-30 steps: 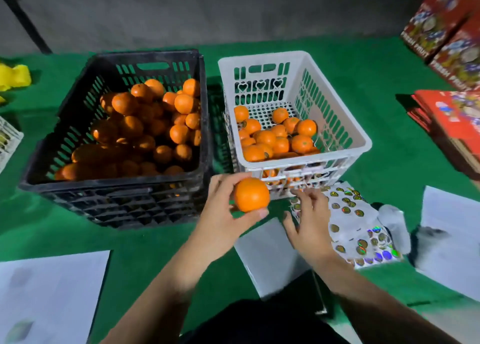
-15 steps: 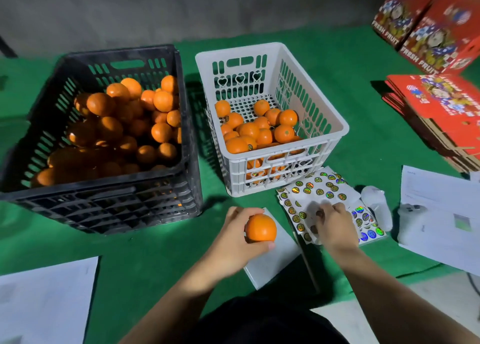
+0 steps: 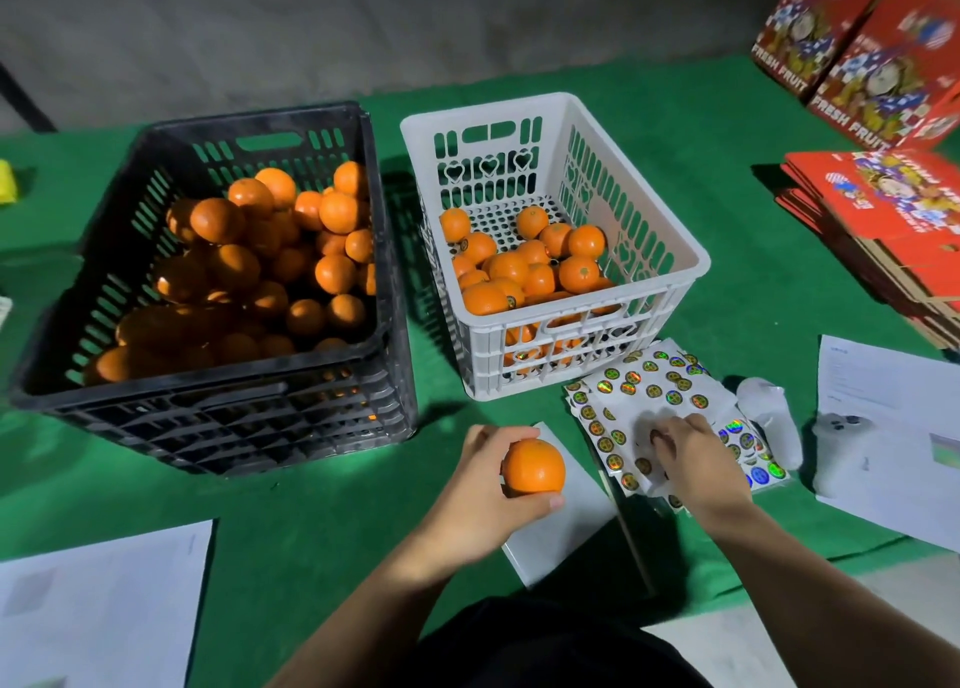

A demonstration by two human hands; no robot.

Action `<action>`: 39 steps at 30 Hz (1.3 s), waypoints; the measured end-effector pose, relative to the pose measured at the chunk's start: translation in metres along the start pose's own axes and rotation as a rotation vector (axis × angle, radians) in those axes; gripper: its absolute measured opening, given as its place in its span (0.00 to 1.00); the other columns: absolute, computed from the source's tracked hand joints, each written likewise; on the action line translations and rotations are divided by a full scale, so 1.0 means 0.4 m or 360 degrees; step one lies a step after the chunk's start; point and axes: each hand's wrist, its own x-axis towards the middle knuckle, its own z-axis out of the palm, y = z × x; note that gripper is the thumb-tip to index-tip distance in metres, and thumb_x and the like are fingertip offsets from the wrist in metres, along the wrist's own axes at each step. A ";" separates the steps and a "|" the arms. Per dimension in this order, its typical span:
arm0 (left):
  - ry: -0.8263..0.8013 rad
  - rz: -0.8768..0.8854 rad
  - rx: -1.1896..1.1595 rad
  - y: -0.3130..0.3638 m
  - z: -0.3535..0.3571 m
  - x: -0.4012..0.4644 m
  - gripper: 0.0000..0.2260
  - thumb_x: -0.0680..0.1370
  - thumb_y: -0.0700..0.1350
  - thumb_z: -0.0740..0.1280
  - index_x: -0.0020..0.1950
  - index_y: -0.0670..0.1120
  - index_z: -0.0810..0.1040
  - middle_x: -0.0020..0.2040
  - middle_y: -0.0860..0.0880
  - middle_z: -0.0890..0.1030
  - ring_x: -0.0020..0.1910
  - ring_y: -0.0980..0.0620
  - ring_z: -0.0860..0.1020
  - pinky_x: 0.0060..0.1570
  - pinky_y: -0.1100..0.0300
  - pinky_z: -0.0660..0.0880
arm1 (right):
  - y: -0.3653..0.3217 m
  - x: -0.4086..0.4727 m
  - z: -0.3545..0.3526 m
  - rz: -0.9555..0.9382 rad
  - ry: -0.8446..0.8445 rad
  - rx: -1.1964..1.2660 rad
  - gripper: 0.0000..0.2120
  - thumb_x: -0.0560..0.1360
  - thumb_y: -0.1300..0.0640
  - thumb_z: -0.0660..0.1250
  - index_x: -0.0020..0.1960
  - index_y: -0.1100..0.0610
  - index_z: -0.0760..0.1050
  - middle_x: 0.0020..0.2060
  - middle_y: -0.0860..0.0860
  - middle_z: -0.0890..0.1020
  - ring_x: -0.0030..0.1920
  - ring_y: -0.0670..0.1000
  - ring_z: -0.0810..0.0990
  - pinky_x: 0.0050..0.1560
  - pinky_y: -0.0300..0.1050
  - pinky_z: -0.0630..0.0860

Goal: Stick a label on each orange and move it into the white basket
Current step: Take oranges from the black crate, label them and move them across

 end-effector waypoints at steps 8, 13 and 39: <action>0.0017 -0.0018 -0.0021 -0.004 -0.005 -0.011 0.32 0.68 0.60 0.80 0.69 0.67 0.70 0.63 0.63 0.64 0.61 0.59 0.75 0.62 0.62 0.78 | 0.016 -0.002 -0.004 -0.0189 0.0000 -0.0253 0.11 0.84 0.52 0.62 0.63 0.49 0.79 0.48 0.52 0.70 0.37 0.57 0.77 0.36 0.49 0.76; 0.0043 0.0014 -0.0034 0.003 -0.006 -0.015 0.31 0.69 0.57 0.81 0.68 0.67 0.71 0.63 0.62 0.65 0.61 0.60 0.74 0.61 0.65 0.77 | 0.000 -0.008 -0.025 -0.0245 0.0067 -0.0180 0.05 0.81 0.55 0.66 0.53 0.56 0.78 0.49 0.52 0.72 0.45 0.60 0.79 0.37 0.51 0.77; 0.0555 0.0549 -0.0128 0.163 -0.046 -0.041 0.28 0.71 0.48 0.80 0.68 0.60 0.76 0.65 0.55 0.69 0.65 0.54 0.76 0.55 0.67 0.78 | -0.418 -0.180 -0.268 -0.0312 -0.1228 0.1831 0.24 0.73 0.34 0.71 0.66 0.41 0.77 0.59 0.49 0.85 0.59 0.52 0.85 0.53 0.47 0.82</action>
